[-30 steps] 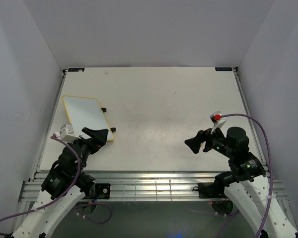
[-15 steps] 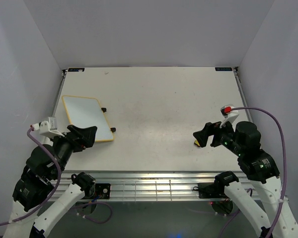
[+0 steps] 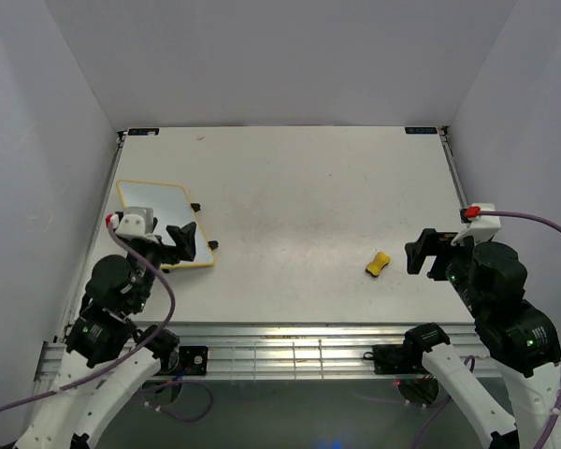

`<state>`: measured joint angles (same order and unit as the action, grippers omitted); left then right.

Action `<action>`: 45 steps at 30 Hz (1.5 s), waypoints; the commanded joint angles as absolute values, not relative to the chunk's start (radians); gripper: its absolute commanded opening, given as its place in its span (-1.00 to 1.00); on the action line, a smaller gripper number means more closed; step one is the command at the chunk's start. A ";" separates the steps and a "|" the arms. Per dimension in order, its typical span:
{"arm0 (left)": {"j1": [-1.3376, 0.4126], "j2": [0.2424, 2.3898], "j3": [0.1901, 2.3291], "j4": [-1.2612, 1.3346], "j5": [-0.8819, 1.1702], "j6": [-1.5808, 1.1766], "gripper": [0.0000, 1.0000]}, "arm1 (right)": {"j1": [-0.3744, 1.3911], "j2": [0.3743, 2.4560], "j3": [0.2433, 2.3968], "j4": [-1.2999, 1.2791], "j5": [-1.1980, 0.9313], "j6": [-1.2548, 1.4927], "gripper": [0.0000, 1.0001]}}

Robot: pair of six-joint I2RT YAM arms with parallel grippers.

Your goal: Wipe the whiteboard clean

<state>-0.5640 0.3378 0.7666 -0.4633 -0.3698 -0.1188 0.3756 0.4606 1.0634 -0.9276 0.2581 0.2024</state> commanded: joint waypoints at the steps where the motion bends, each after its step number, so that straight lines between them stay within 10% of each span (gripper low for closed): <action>1: -0.339 0.457 0.758 -0.278 -0.163 -0.045 0.96 | 0.380 0.456 1.031 -0.905 0.296 0.204 0.80; 25: -0.257 0.295 1.123 -0.986 -0.049 -0.202 0.96 | 0.379 0.400 1.213 -1.075 0.285 0.172 0.80; 45: -0.328 0.296 1.049 -0.917 -0.117 -0.236 0.96 | 0.380 0.383 1.132 -1.025 0.291 0.181 0.80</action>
